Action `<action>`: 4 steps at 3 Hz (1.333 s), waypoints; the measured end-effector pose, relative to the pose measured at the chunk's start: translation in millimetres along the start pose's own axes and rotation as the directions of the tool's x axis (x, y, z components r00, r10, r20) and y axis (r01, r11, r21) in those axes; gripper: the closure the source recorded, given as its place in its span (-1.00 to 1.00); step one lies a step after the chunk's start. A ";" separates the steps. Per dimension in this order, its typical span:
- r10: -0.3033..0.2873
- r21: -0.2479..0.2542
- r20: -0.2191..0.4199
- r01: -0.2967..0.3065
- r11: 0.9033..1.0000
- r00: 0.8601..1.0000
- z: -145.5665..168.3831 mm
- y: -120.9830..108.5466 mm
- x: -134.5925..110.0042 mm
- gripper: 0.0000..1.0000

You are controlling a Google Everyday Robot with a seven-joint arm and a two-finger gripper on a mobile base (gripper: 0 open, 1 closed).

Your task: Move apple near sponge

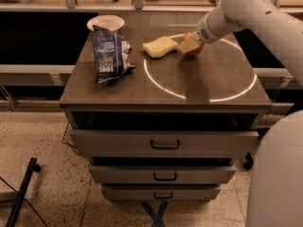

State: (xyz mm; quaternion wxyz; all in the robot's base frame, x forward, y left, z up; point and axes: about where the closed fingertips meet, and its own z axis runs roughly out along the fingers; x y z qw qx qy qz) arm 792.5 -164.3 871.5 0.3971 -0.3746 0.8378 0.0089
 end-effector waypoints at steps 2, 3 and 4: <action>-0.009 -0.028 -0.002 0.009 1.000 1.000 13.2 8.2 5.7 -0.72; -0.009 -0.032 -0.003 0.009 0.999 1.000 15.6 9.8 6.3 -1.00; -0.006 -0.035 0.022 0.007 0.999 1.000 3.5 0.2 7.3 -1.00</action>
Offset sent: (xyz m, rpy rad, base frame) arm 0.0007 0.0042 -0.0115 0.0043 0.0111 0.0196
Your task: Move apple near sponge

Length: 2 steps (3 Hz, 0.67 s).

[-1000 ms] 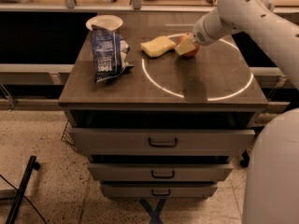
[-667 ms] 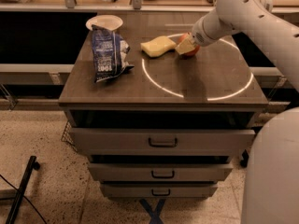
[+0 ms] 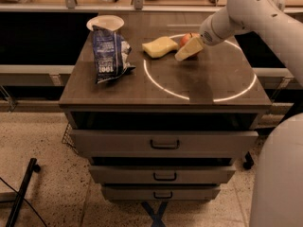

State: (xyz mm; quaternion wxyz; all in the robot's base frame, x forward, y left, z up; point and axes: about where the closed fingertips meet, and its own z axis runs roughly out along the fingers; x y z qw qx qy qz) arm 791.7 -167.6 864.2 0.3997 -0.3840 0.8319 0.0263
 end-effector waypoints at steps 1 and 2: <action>0.008 0.000 0.077 -0.008 1.000 0.997 -40.8 -23.1 0.0 -1.00; 0.002 -0.007 0.145 -0.001 1.000 0.989 -86.2 -42.9 1.6 -1.00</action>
Offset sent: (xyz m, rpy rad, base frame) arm -0.0533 -0.1124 0.1228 0.1503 -0.1646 0.0764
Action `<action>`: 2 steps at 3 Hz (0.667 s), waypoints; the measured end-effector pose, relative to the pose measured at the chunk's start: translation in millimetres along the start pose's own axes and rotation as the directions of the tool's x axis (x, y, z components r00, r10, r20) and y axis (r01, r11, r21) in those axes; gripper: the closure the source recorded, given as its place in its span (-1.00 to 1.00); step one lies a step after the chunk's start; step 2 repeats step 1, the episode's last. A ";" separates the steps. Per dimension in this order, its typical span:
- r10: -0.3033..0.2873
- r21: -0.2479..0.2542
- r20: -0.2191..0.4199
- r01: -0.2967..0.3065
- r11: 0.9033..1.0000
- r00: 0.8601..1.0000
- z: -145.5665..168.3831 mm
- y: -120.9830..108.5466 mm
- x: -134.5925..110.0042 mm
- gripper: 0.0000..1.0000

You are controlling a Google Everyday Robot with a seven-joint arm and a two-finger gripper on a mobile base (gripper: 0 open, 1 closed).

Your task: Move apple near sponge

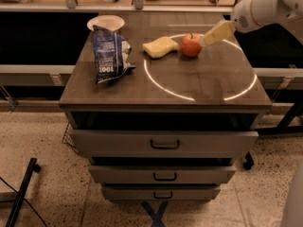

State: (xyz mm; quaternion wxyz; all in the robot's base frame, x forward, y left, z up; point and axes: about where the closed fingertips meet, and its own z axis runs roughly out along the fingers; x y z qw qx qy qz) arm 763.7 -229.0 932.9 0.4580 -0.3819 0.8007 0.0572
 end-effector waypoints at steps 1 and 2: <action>-0.004 -0.002 0.015 0.004 1.000 1.000 -7.3 -3.2 -4.2 -1.00; -0.004 -0.002 0.015 0.004 1.000 1.000 -7.3 -3.2 -4.2 -1.00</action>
Offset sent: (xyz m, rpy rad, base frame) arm 0.0000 0.0000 0.0000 0.0000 0.0000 0.0000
